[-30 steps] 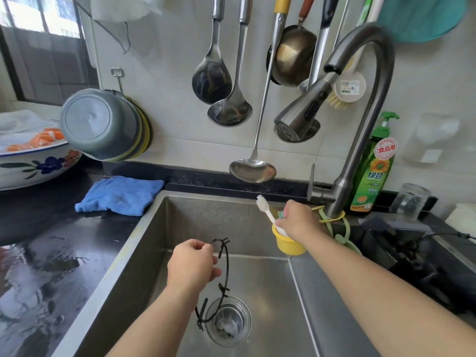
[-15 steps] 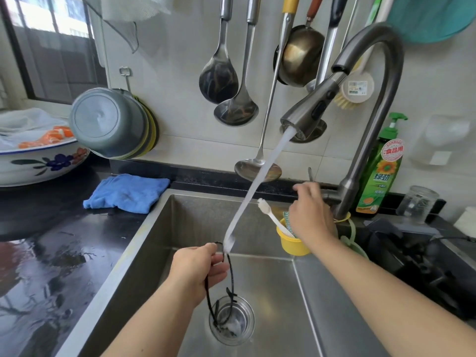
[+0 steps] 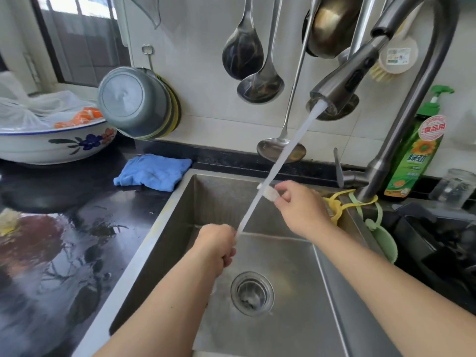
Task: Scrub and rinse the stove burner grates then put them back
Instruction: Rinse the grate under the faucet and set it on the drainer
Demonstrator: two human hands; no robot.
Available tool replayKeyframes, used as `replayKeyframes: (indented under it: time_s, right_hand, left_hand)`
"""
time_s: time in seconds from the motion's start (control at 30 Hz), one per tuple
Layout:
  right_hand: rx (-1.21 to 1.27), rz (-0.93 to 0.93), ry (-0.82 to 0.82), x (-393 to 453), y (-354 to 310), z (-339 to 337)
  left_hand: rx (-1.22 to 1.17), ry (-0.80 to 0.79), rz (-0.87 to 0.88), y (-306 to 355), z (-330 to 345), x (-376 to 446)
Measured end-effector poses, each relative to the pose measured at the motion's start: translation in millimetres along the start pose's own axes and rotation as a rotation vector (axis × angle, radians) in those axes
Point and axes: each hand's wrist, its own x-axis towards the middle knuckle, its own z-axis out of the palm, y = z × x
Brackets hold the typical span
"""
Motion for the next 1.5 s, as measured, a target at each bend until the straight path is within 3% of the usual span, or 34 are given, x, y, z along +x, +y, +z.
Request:
replayKeyframes:
  time_s: [0.1, 0.17, 0.27, 0.53, 0.8, 1.23, 1.5]
  right_hand:
    - [0.259, 0.102, -0.402, -52, -18, 19]
    - [0.49, 0.296, -0.649, -77, -26, 37]
    - [0.814, 0.515, -0.839, -92, -36, 52]
    - [0.98, 0.564, -0.841, -83, -32, 66]
    - [1.106, 0.494, -0.912, -85, -33, 71]
    - [1.184, 0.466, -0.848, -83, -32, 70]
    - [1.172, 0.433, -0.892, -84, -33, 66]
  left_hand:
    - [0.011, 0.038, -0.022, 5, -9, -4]
    - [-0.006, 0.059, -0.015, 8, -16, -7]
    - [-0.052, 0.096, -0.021, 11, -25, -6]
    - [-0.122, 0.13, -0.031, 12, -29, 2]
    - [-0.13, 0.11, -0.036, 10, -26, 4]
    - [-0.175, 0.133, -0.012, 11, -23, 2]
    - [-0.168, 0.141, -0.028, 12, -22, 0]
